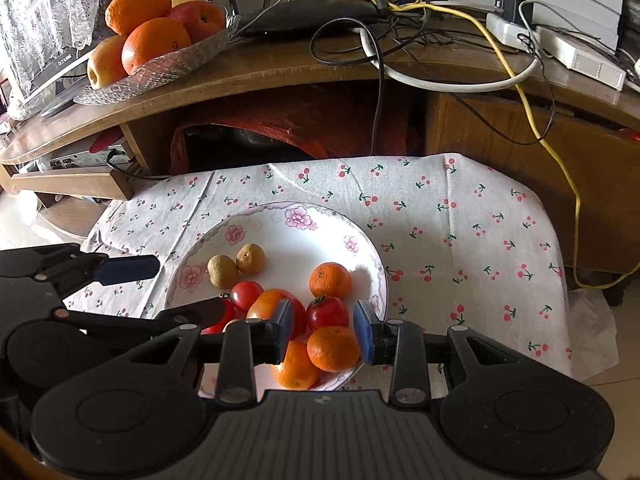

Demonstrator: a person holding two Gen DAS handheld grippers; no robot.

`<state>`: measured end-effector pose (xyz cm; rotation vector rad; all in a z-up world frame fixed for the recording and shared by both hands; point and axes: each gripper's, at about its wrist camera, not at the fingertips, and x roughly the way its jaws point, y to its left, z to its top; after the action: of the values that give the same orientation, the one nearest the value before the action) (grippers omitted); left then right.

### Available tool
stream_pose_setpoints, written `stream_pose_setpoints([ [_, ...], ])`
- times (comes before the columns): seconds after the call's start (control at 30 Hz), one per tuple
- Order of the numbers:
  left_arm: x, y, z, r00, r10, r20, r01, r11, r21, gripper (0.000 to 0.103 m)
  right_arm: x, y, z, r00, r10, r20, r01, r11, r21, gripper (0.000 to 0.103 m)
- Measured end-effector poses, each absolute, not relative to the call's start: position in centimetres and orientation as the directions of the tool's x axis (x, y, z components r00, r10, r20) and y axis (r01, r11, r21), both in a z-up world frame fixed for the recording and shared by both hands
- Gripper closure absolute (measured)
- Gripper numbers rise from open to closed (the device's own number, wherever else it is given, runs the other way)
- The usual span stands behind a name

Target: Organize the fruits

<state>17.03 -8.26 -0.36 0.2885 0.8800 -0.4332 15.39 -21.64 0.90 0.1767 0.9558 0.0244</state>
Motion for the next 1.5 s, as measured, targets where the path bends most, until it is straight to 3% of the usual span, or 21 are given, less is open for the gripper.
stream_pose_setpoints([
  [0.27, 15.4, -7.6, 0.8, 0.607, -0.217, -0.764, 0.443, 0.891, 0.099, 0.019, 13.6, -21.2, 2.0, 0.603, 0.079, -0.794, 0.074, 0.985, 0.155, 0.067],
  [0.57, 13.7, -6.4, 1.8, 0.642, -0.215, -0.736, 0.408, 0.908, 0.09, 0.015, 11.4, -20.3, 3.2, 0.634, 0.064, -0.77, 0.065, 0.989, 0.136, 0.064],
  [0.8, 11.9, -5.9, 1.9, 0.689, -0.168, -0.705, 0.381, 0.911, 0.155, 0.0, 9.4, -19.8, 3.3, 0.638, 0.051, -0.768, 0.074, 0.989, 0.126, 0.063],
  [0.93, 10.3, -5.9, 1.6, 0.706, -0.14, -0.694, 0.382, 0.9, 0.208, 0.0, 7.8, -19.6, 3.5, 0.639, 0.046, -0.768, 0.088, 0.987, 0.132, 0.062],
  [1.13, 8.3, -4.6, 1.1, 0.668, -0.179, -0.722, 0.375, 0.919, 0.119, 0.0, 4.9, -19.4, 3.3, 0.629, 0.033, -0.777, 0.12, 0.983, 0.139, 0.061],
  [1.5, 4.2, -2.3, 1.1, 0.653, -0.183, -0.735, 0.333, 0.941, 0.062, 0.0, 0.1, -17.6, 2.5, 0.604, 0.047, -0.796, 0.116, 0.982, 0.146, 0.061],
])
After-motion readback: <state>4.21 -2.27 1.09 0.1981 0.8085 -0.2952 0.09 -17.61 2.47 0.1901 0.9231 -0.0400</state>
